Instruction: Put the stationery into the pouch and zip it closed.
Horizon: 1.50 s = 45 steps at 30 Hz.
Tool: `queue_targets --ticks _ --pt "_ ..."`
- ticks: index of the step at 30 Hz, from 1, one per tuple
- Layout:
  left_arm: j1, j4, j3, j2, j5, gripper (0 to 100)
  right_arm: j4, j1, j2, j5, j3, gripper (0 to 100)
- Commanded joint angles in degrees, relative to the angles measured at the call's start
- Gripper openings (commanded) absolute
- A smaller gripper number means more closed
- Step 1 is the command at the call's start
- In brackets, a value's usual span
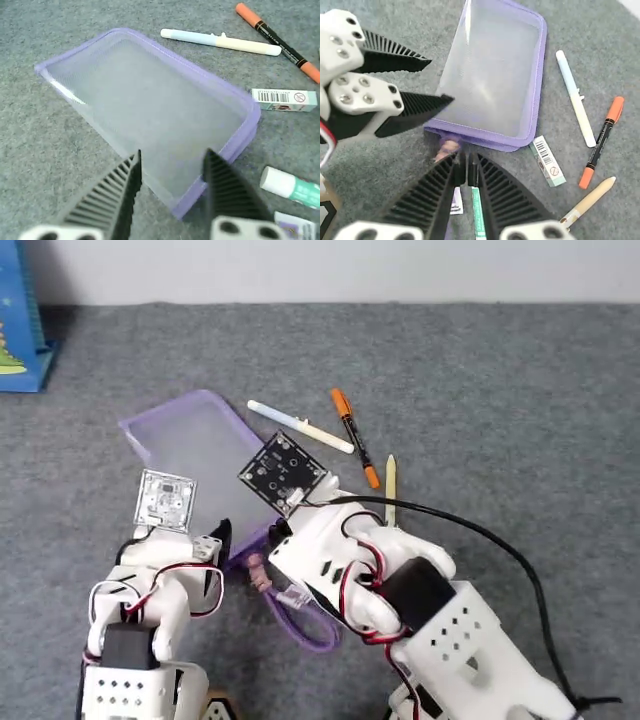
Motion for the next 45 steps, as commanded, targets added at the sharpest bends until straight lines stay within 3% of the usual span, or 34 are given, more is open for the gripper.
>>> queue_targets --ticks 1,5,11,13,17,21,27,38,45 --pt "-0.2 -1.5 -1.1 -0.7 -0.6 9 0.6 0.5 -1.1 0.3 -0.6 0.9" --pt "-1.4 -1.5 -1.5 -0.7 -0.7 1 0.6 -0.8 0.4 0.3 1.9 0.9" --pt "-13.5 -1.2 -4.2 -0.7 -0.2 2 -1.7 -2.0 9.9 -3.5 3.7 2.0" --pt "-16.3 -1.1 -4.8 -0.7 -0.1 3 -3.7 -2.1 15.3 -4.8 3.6 6.9" --pt "-20.2 0.1 -5.5 -0.7 5.4 17 -5.9 -2.3 27.1 -5.0 0.4 18.5" --pt "-22.9 1.1 -5.7 -0.7 9.3 31 -6.3 -3.7 36.8 -5.3 -4.2 18.6" --pt "-23.1 1.1 -5.7 -0.7 9.4 30 -6.3 -8.3 47.3 -7.4 -9.6 18.6" --pt "-23.0 1.1 -5.7 -0.7 9.4 30 -6.4 -9.1 57.6 -7.5 -17.8 18.5" --pt "-22.9 1.1 -5.6 -0.7 9.3 30 -6.7 -10.2 60.2 -7.2 -19.9 12.6"
